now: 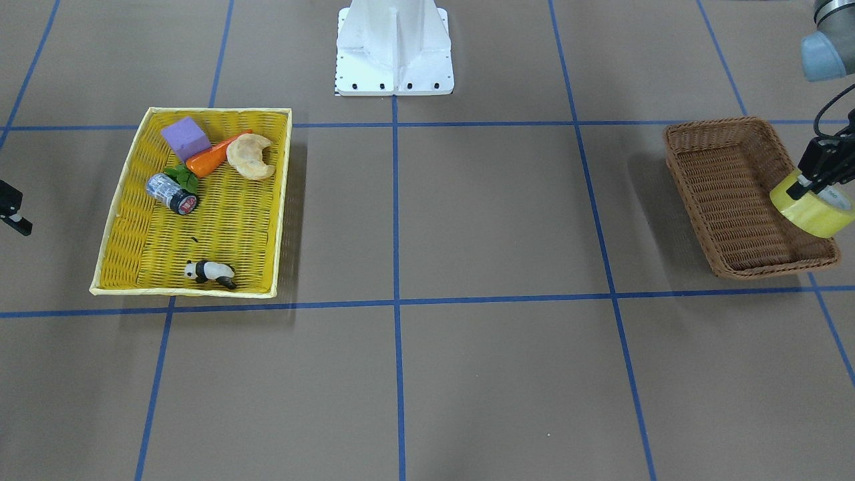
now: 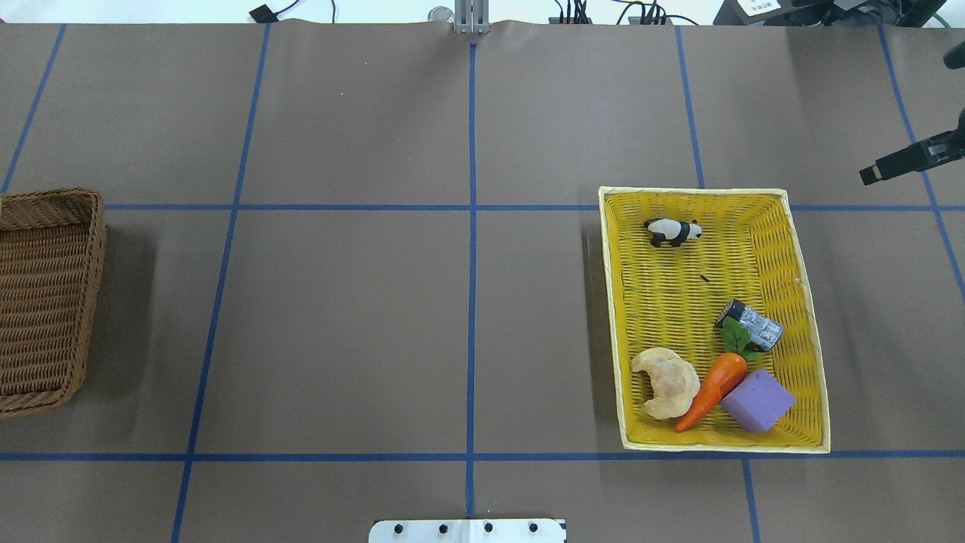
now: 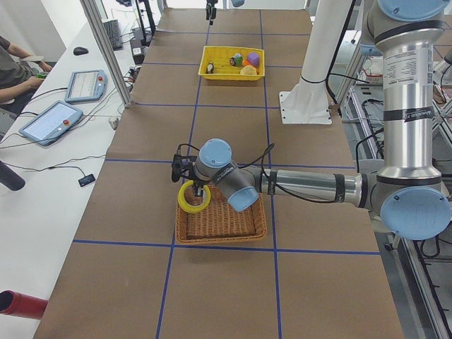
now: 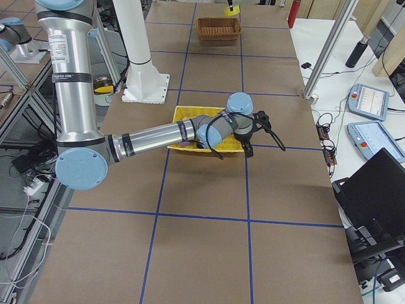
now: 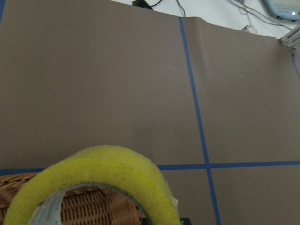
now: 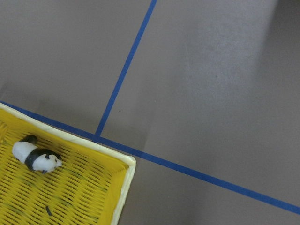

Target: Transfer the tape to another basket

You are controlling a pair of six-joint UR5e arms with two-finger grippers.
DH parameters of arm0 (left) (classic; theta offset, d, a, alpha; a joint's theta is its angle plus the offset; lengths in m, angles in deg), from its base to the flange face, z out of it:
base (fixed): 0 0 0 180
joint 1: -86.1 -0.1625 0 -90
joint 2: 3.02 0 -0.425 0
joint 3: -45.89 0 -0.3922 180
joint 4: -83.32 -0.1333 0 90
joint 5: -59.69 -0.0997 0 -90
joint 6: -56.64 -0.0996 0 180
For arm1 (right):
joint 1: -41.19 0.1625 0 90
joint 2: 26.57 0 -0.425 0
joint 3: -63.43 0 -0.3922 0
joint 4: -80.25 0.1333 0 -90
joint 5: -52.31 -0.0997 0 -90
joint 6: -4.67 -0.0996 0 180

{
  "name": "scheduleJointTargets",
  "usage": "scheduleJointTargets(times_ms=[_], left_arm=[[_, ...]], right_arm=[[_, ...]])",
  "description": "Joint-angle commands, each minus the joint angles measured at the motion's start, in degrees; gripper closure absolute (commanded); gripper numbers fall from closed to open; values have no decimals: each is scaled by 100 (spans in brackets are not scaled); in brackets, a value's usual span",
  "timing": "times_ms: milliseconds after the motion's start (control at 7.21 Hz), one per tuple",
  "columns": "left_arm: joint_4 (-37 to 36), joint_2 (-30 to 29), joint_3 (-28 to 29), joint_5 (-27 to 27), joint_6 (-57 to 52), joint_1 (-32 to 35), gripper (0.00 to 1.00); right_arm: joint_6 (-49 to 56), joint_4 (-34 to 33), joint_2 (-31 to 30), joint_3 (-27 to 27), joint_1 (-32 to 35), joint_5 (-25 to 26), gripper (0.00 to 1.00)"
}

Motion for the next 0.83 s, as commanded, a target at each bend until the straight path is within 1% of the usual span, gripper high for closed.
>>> scheduleJointTargets(times_ms=[0,139,278,416,555,694], left_arm=[[-783,-12,3,-34,-19,-471,100],[-1040,-13,3,-77,-45,-613,100],[-1190,-21,3,-104,-54,-789,100],[-1470,-30,3,-113,-63,-956,100],[-1525,-30,11,-113,-72,-1036,100],[-1526,-39,38,-287,-115,-1167,100]], right_arm=[[65,-119,-408,220,39,-115,0],[74,-398,-435,177,4,-237,0],[361,-741,-435,211,4,-265,0],[468,-831,-444,212,-13,-265,0],[469,-841,-444,168,-40,-256,0],[469,-841,-453,159,-66,-274,0]])
